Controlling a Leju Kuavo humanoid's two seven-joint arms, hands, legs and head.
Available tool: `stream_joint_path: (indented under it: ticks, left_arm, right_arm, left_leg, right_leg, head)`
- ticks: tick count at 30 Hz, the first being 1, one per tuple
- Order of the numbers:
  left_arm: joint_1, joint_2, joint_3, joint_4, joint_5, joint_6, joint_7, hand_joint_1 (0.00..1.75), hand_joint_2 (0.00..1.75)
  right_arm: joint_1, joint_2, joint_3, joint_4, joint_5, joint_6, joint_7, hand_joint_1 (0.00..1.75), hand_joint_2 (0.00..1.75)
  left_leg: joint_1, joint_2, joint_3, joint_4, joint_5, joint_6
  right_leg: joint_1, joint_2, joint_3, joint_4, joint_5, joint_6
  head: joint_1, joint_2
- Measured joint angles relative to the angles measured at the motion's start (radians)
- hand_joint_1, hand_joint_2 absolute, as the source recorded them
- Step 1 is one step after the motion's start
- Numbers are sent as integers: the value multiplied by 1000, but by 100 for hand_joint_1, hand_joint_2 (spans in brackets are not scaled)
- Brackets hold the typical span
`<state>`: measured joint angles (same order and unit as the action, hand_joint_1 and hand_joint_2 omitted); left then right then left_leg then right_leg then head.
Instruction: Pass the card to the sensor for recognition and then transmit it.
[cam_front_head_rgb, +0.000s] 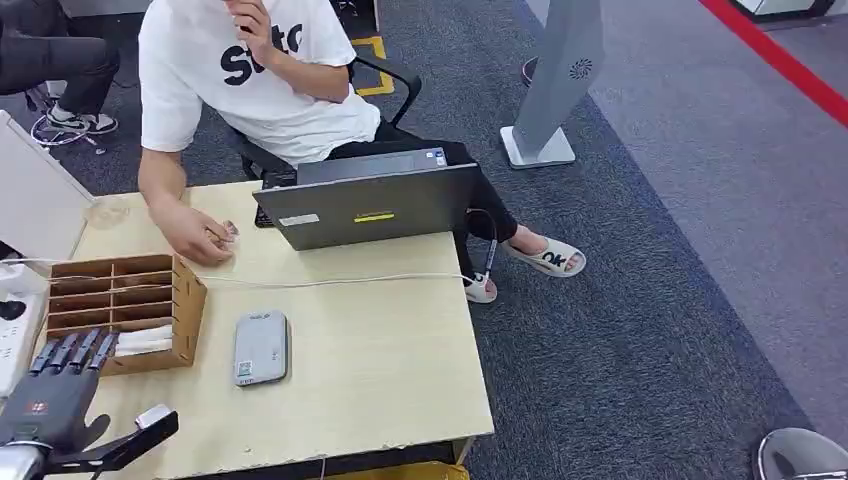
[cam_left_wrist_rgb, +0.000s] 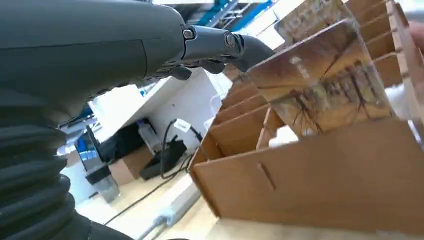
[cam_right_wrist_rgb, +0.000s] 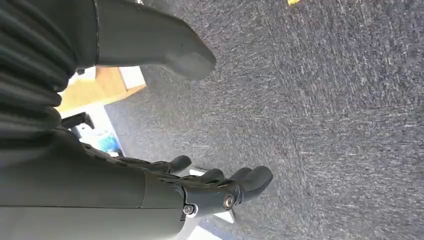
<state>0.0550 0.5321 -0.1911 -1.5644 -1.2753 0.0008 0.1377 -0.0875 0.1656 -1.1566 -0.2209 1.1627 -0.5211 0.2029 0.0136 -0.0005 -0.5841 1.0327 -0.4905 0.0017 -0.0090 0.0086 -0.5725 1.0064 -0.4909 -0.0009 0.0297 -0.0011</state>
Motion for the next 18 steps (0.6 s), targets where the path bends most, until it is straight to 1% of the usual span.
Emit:
stream_joint_path:
  ticks: [4, 10, 12, 18]
  left_arm:
    - [-41, -21, 0, 19, -14, 22, -34, 0, 175]
    - [-141, -59, -3, 91, -25, 18, -67, 0, 175]
    - [-165, -73, -10, 116, -26, 18, -70, 0, 175]
    - [-191, -96, -16, 150, -27, 19, -71, 0, 175]
  right_arm:
    - [0, 0, 0, 0, 7, -1, -8, 0, 175]
    - [-3, 0, 0, 0, 10, 0, -9, 0, 175]
    - [-4, 0, 0, 0, 10, 0, -7, 0, 175]
    - [-5, 0, 0, 0, 11, 0, -6, 0, 175]
  left_leg:
    - [0, 0, 0, 0, 0, 0]
    - [0, 0, 0, 0, 0, 0]
    - [0, 0, 0, 0, 0, 0]
    - [0, 0, 0, 0, 0, 0]
  right_leg:
    - [0, 0, 0, 0, 0, 0]
    - [0, 0, 0, 0, 0, 0]
    - [0, 0, 0, 0, 0, 0]
    - [0, 0, 0, 0, 0, 0]
  head:
    - [0, 0]
    - [0, 0]
    - [0, 0]
    - [0, 0]
